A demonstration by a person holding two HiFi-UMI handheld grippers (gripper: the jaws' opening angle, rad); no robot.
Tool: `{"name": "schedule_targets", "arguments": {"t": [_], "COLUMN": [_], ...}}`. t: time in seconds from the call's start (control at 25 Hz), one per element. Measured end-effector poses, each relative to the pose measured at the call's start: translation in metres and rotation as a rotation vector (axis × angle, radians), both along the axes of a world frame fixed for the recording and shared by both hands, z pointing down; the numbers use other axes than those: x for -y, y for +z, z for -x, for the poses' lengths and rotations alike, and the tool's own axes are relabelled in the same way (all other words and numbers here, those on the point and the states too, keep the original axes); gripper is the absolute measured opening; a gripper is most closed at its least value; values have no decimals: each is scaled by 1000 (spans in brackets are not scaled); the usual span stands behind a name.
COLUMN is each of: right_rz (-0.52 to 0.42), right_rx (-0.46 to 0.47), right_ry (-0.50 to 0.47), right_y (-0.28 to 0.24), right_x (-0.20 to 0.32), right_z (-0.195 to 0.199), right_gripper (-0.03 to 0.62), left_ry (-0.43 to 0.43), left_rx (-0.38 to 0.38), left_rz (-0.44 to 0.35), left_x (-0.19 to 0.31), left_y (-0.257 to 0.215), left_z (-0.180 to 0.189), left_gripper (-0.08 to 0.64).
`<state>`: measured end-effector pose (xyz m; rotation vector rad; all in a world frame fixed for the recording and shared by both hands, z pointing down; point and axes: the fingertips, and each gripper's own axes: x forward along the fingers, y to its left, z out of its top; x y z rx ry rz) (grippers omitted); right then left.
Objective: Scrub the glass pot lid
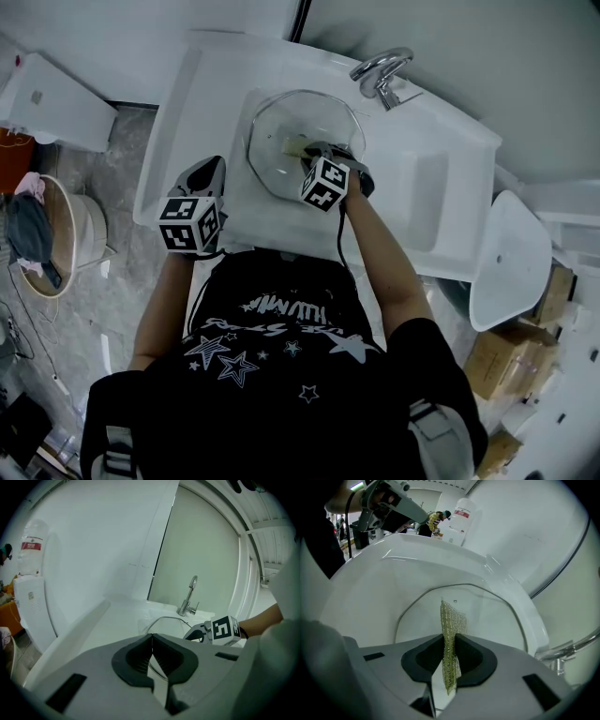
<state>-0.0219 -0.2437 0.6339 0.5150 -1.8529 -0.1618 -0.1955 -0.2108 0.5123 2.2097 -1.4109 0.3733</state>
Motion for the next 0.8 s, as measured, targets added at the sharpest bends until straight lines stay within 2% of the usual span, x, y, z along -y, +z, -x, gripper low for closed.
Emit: {"name": "schedule_targets", "arguments": {"t": [0.52,0.8], "right_rz": [267,375], "right_rx": [36,82], "right_ry": [-83,-96], "right_y": [29,30], "right_x": [-73,-95], "right_z": [19,26], "right_gripper": [80,81], "left_ry": [-4,-8], "left_rx": [-8,-16], "left_rz": [29,44], "left_x": [-4,-4], "left_y": [12,16], "left_z": [-5,-8], "left_gripper": [9,9]}}
